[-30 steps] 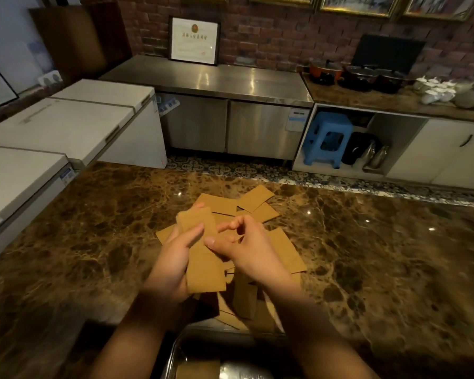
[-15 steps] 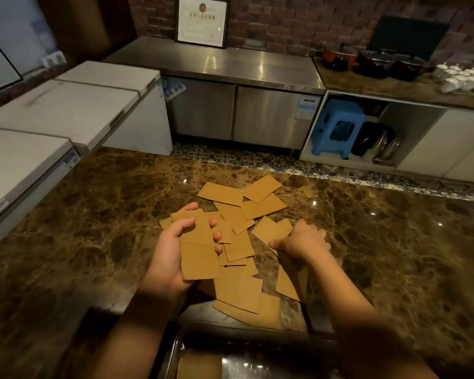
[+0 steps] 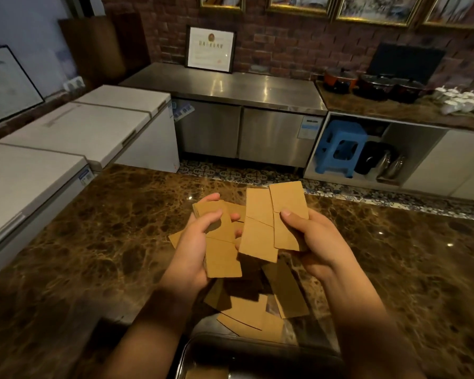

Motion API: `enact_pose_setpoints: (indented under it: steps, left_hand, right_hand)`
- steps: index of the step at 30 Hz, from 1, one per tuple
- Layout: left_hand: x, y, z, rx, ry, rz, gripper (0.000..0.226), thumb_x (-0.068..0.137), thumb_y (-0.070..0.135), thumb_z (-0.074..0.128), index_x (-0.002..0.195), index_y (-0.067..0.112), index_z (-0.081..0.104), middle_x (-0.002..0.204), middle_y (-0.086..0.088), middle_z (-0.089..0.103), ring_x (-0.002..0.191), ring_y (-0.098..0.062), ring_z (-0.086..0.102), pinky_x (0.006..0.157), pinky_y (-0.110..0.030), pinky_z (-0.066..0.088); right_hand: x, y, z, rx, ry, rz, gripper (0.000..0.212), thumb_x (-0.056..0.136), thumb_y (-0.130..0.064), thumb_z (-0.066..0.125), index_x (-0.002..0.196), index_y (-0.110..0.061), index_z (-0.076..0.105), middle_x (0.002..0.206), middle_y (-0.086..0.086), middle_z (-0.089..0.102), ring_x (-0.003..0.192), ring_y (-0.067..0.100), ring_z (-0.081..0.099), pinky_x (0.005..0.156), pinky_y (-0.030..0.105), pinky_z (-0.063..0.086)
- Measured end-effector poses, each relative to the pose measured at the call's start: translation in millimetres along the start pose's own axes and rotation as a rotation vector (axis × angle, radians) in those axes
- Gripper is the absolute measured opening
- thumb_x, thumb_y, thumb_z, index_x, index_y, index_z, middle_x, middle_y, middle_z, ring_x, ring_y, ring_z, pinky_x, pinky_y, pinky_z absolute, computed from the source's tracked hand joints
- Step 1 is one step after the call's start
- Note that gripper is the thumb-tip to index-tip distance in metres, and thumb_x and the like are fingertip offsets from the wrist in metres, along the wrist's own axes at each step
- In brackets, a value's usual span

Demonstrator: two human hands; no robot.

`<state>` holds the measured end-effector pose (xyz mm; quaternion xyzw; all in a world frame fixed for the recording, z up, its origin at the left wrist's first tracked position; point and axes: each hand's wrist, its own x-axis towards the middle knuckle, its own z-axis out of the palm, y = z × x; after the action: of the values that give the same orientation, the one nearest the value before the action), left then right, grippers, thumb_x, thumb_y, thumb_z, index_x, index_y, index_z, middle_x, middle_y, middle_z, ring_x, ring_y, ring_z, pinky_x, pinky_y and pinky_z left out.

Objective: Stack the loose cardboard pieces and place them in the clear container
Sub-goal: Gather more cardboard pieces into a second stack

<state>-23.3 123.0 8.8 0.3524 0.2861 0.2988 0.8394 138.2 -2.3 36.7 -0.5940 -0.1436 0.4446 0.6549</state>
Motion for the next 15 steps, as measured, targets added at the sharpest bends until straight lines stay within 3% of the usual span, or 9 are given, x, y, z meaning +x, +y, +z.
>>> enact_pose_setpoints:
  steps: [5,9,15]
  left_hand:
    - [-8.3,10.9,8.6,0.1,-0.042,0.082,0.021,0.092,0.034,0.061,0.109,0.043,0.071,0.1,0.002,0.078,0.087,-0.019,0.076,0.06,-0.035,0.06]
    - [-12.4,16.2,8.4,0.104,-0.074,0.117,0.039,0.078,0.049,0.068,0.116,0.042,0.068,0.106,0.002,0.077,0.095,-0.022,0.075,0.07,-0.042,0.06]
    - [-15.2,13.1,9.0,0.098,-0.124,0.164,0.053,0.076,0.023,0.076,0.127,0.036,0.063,0.11,-0.005,0.076,0.097,-0.026,0.074,0.071,-0.039,0.06]
  right_hand:
    - [-19.1,-7.5,18.1,0.112,-0.097,-0.006,0.026,0.092,-0.013,0.066,0.117,-0.008,0.067,0.103,0.015,0.078,0.091,0.029,0.077,0.064,0.036,0.061]
    - [-24.2,-8.0,27.1,0.097,-0.121,-0.012,0.025,0.094,-0.012,0.065,0.119,-0.009,0.065,0.104,0.015,0.078,0.093,0.03,0.076,0.068,0.038,0.062]
    - [-27.6,1.1,47.1,0.033,-0.112,-0.1,0.028,0.092,-0.013,0.068,0.12,-0.016,0.064,0.102,0.008,0.079,0.091,0.026,0.077,0.068,0.036,0.062]
